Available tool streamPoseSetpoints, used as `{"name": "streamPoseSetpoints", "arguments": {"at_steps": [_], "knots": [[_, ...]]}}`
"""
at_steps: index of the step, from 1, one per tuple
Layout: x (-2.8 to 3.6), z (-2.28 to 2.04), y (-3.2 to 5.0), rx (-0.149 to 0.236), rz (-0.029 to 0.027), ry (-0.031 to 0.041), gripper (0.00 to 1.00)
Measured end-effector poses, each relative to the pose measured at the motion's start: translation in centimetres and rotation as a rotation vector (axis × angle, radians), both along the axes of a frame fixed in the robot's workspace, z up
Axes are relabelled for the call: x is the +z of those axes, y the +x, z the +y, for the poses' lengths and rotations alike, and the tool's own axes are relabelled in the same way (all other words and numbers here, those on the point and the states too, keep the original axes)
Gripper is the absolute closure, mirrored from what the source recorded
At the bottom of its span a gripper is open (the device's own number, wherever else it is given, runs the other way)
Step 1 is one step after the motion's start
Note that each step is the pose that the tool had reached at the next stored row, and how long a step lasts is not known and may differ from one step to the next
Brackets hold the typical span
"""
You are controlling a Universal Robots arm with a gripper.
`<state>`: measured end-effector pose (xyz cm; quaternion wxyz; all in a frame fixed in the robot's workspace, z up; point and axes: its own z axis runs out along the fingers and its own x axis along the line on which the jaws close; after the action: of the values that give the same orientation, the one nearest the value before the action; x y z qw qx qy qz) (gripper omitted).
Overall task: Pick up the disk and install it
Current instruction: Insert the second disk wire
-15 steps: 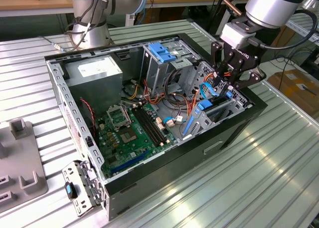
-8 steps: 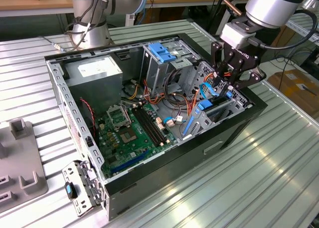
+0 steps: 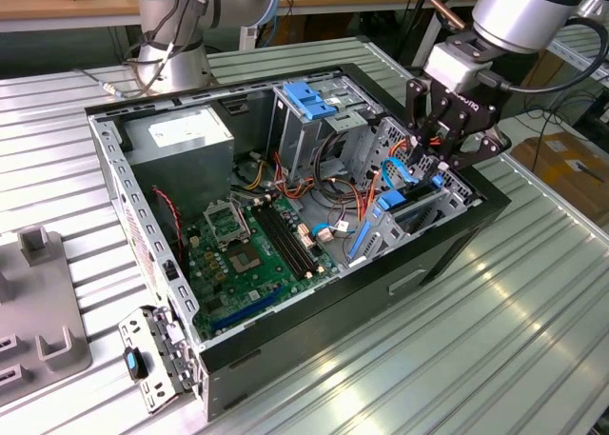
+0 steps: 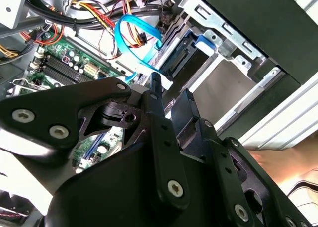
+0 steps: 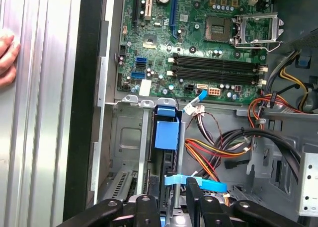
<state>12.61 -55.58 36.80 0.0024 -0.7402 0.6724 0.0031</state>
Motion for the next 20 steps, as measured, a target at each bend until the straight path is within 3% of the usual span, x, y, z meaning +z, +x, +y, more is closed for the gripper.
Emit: {"name": "streamPoseSetpoints", "arguments": {"at_steps": [15,20], "knots": [[0.00,0.00,0.78,0.000,0.0000,0.0001,0.64],[0.00,0.02,1.65,0.000,-0.0001,0.0000,0.64]]}}
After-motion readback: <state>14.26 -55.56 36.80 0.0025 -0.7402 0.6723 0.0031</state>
